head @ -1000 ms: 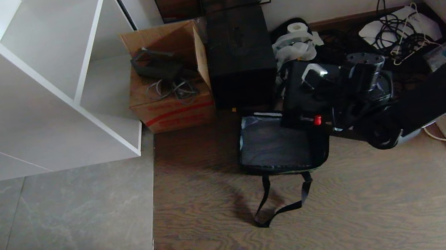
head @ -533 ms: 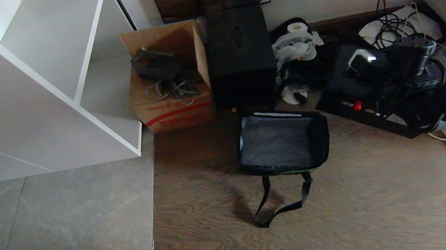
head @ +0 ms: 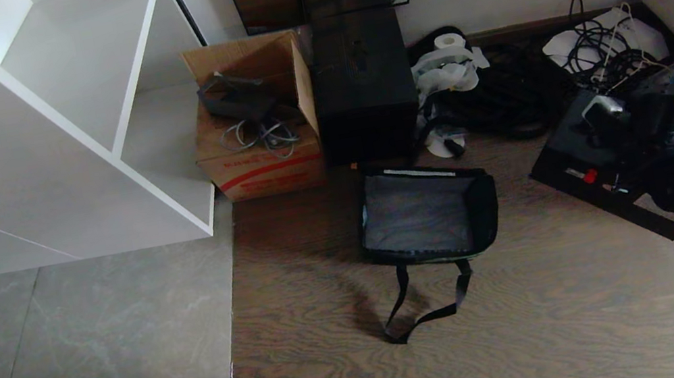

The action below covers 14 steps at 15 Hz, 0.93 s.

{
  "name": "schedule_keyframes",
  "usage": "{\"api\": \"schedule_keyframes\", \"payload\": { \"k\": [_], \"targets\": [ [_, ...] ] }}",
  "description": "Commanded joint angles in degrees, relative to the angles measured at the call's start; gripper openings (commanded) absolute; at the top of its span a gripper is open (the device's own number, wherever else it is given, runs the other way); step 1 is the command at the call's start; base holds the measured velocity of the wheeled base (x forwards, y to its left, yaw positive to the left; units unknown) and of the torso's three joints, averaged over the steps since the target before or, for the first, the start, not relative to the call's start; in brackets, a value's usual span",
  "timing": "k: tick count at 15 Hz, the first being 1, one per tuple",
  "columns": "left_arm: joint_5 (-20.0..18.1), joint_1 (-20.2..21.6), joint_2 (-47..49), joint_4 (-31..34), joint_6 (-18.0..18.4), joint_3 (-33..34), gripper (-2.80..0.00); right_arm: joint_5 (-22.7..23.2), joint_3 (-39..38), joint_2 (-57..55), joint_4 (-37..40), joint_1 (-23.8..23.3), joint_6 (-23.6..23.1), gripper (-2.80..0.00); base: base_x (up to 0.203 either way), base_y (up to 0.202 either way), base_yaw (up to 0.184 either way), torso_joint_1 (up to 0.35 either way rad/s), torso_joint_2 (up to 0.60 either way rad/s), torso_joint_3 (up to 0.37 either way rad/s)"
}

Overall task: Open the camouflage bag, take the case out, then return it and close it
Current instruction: Release the handle

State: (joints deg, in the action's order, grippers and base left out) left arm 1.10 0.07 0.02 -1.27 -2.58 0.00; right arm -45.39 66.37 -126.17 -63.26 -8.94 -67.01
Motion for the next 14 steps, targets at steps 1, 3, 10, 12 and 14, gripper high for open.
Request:
{"api": "schedule_keyframes", "payload": {
  "k": [1, 3, 10, 12, 14],
  "targets": [
    [0.0, 0.0, 0.0, -0.1, -0.1, 0.6, -2.80, -0.3, 0.6, -6.0, -0.5, -1.4, 0.8, -2.80, 0.000, 0.000, 0.000, 0.000, 0.00, 0.000],
    [0.0, 0.0, 0.0, -0.1, -0.1, 0.6, -2.80, -0.3, 2.4, -9.2, -1.2, -1.5, 1.4, -2.80, 0.000, 0.000, 0.000, 0.000, 0.00, 0.000],
    [0.0, 0.0, 0.0, -0.1, -0.1, 0.6, -2.80, -0.3, 5.5, -18.8, -1.0, -0.8, 6.0, -2.80, 0.000, 0.000, 0.000, 0.000, 0.00, 0.000],
    [0.0, 0.0, 0.0, -0.1, -0.1, 0.6, -2.80, -0.4, 7.1, -21.5, -1.2, -0.3, 6.0, -2.80, 0.000, 0.000, 0.000, 0.000, 0.00, 0.000],
    [0.0, 0.0, 0.0, -0.1, -0.1, 0.6, -2.80, -0.4, 8.7, -23.6, -1.3, -0.2, 6.0, -2.80, 0.000, 0.000, 0.000, 0.000, 0.00, 0.000]
  ]
}}
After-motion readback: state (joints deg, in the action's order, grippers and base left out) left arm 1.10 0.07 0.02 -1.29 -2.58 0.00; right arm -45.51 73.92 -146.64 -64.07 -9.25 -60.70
